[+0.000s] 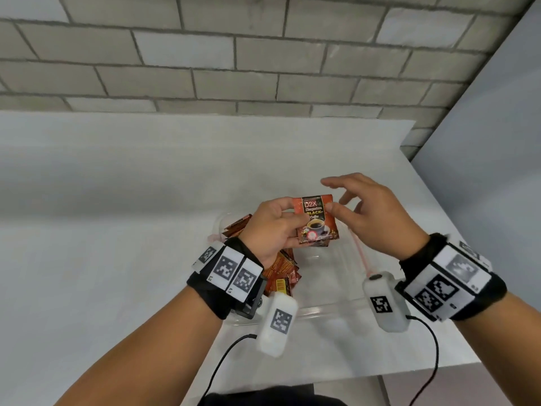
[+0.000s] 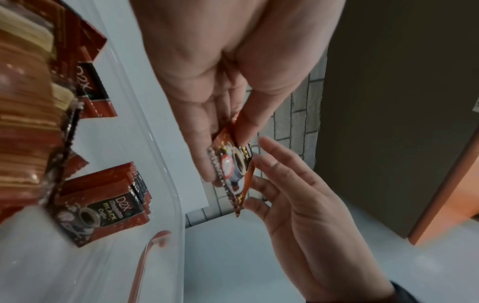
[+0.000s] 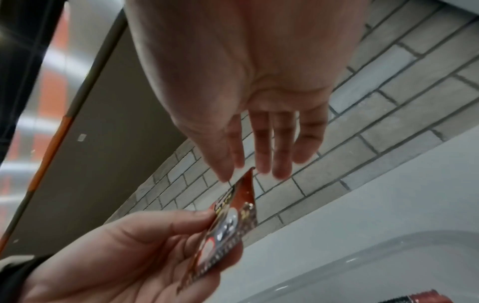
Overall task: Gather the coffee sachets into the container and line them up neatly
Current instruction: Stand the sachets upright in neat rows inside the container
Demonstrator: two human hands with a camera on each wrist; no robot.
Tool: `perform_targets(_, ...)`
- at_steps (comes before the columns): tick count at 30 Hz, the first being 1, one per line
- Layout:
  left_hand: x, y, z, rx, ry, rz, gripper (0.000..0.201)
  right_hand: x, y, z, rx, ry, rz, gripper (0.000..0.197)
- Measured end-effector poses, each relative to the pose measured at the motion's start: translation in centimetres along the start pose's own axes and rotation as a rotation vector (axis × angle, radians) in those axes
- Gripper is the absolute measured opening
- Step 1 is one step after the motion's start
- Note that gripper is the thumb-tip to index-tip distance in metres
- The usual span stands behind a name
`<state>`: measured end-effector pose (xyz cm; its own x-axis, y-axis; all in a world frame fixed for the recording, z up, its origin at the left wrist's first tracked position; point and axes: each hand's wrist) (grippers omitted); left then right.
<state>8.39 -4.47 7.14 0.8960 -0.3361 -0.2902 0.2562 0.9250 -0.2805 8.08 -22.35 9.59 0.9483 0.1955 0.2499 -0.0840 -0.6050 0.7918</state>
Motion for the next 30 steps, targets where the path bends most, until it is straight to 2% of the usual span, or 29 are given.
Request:
perform_targets(2,0.4,-0.7,0.2,0.027,0.033,-0.013,0.017,0.7,0.4,0.2,0.056,-0.087,-0.147,0.036)
perform_targets(5,1.3,-1.5,0.4,0.060,0.098,0.050,0.014,1.5,1.3,0.9,0.044,-0.149,-0.207,0.021)
perform_targets(7,2.0,-1.4,0.6,0.097,0.152,0.105,0.030,1.8,1.6,1.8,-0.012,-0.207,-0.250,0.013)
perform_targets(9,2.4,-1.1,0.9,0.121,0.195,0.130,0.046,1.7,1.3,2.7,-0.127,-0.255,-0.355,0.014)
perform_targets(13,3.0,-1.0,1.1,0.092,0.299,0.165,0.054,1.7,-1.0,3.6,-0.361,-0.272,-0.534,0.011)
perform_targets(17,3.1,-1.8,1.2,0.089,0.445,0.137,0.065,2.6,-2.7,3.3,-0.461,-0.283,-0.603,0.016)
perform_targets(21,3.2,-2.2,1.2,0.077,0.461,0.179,0.058,3.0,-3.9,2.7,-0.544,-0.255,-0.660,0.008)
perform_targets(25,3.5,-2.6,1.2,0.043,0.489,0.188,0.066,3.5,-4.3,2.4,-0.605,-0.231,-0.661,0.003)
perform_targets(30,4.3,-2.2,0.7,-0.131,0.568,0.212,0.073,4.0,-4.8,2.0,-0.714,-0.206,-0.697,0.012)
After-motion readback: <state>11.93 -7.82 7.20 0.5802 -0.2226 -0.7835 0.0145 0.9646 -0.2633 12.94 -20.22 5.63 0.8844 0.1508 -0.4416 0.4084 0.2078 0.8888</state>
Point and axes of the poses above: each hand's wrist, its own x-axis towards the middle knuckle, its own y-axis out of the back of the hand, z = x × y, and after that the axes turned 2 degrees about z, right-handed
